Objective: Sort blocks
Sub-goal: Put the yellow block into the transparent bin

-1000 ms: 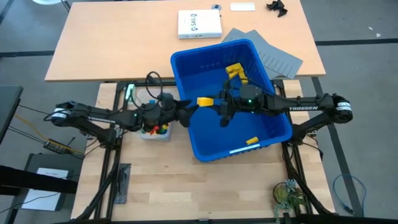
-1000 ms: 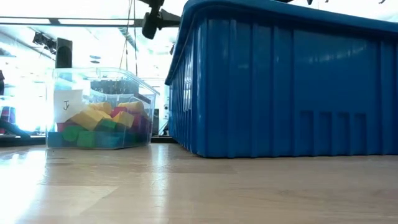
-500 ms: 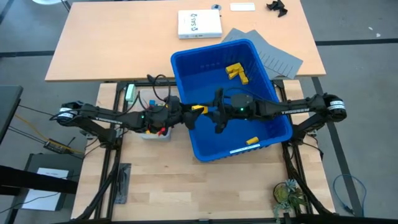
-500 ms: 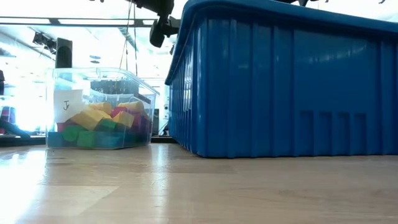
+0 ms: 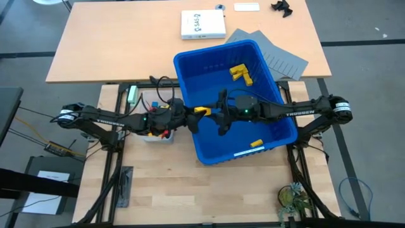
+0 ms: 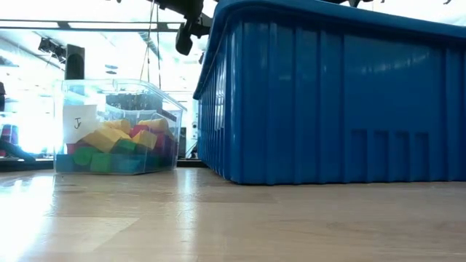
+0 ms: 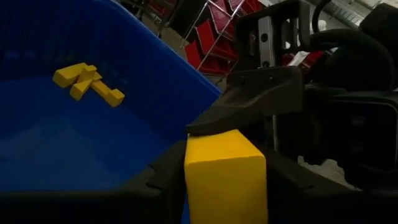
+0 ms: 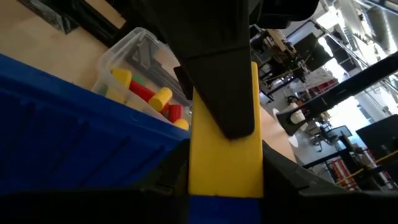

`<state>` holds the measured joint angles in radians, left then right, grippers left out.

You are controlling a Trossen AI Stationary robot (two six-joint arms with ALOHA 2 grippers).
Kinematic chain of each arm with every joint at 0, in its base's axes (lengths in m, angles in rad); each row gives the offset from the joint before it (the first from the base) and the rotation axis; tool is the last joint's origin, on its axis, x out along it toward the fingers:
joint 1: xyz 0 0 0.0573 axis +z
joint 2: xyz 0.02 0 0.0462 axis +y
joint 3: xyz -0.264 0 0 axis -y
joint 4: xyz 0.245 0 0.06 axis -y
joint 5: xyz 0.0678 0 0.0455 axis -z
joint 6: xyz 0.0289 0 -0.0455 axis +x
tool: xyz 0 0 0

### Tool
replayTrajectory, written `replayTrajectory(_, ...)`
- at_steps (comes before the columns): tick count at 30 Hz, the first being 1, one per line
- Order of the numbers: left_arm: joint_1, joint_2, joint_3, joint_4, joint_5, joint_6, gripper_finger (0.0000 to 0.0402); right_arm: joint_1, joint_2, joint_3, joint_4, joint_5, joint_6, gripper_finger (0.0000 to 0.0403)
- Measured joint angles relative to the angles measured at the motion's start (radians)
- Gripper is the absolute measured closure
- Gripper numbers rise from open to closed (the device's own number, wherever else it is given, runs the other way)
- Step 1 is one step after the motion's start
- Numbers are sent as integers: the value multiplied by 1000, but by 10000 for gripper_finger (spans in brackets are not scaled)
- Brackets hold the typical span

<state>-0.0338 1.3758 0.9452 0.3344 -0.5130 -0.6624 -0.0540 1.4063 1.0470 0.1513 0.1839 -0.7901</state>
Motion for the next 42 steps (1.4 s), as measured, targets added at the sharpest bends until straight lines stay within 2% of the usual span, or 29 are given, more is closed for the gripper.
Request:
replayTrajectory(3,0,0,0,8,-4,-4,259,0,0,0,3,-4,-7,276)
replayTrajectory(5,0,0,0,15,-7,6,260,0,0,0,9,-5,-8,266)
replayTrajectory(8,0,0,0,-1,-17,55,260,2,-1,0,15,-8,18,212)
replayTrajectory(11,2,-20,-1,-30,-42,90,260,4,-16,0,-4,48,35,151)
replayTrajectory(13,1,-62,10,-107,-64,96,260,1,-47,0,-18,84,37,122)
replayTrajectory(16,-3,-144,54,-331,-118,101,260,-36,-93,1,-36,101,47,101)
replayTrajectory(18,-6,-194,99,-537,-161,67,260,-81,-110,1,-67,95,80,97)
replayTrajectory(24,-5,-262,171,-1166,-210,-201,260,-262,-97,1,-176,32,174,97)
replayTrajectory(27,1,-261,156,-1353,-208,-317,260,-350,-64,0,-201,15,241,97)
replayTrajectory(29,10,-250,131,-1401,-210,-354,260,-409,-39,1,-214,-1,261,97)
replayTrajectory(32,20,-237,76,-1397,-203,-363,233,-479,22,1,-215,-2,257,97)
replayTrajectory(35,37,-233,41,-1366,-197,-361,178,-550,97,29,-252,-5,250,97)
replayTrajectory(39,52,-232,6,-1351,-135,-343,114,-649,212,100,-333,-3,257,97)
replayTrajectory(42,53,-231,-1,-1337,-123,-336,85,-715,296,160,-371,-28,166,97)
